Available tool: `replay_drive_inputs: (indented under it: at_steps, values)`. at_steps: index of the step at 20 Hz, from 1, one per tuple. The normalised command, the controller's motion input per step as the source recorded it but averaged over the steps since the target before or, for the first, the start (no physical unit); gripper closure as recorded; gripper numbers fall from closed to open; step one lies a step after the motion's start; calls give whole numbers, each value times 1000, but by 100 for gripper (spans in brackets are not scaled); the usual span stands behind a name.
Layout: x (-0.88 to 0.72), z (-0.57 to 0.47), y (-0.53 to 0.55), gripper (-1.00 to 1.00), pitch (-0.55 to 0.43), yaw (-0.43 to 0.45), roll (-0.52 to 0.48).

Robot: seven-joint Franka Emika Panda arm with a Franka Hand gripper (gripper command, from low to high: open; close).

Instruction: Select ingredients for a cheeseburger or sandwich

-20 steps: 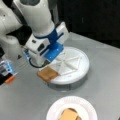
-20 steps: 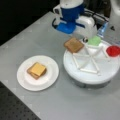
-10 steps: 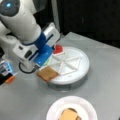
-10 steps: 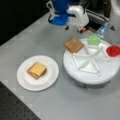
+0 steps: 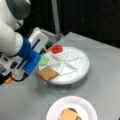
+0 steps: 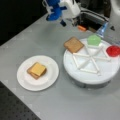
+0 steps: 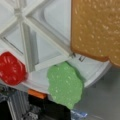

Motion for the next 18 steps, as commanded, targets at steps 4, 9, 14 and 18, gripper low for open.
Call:
replay_drive_inputs:
  at_steps: [4, 9, 14, 18]
  values:
    - [304, -25, -401, -100, 110, 172, 516]
    - [280, -89, -379, -100, 61, 194, 520]
    - [248, -177, -356, -100, 17, 184, 506]
    - [239, -146, -299, -100, 0, 175, 434]
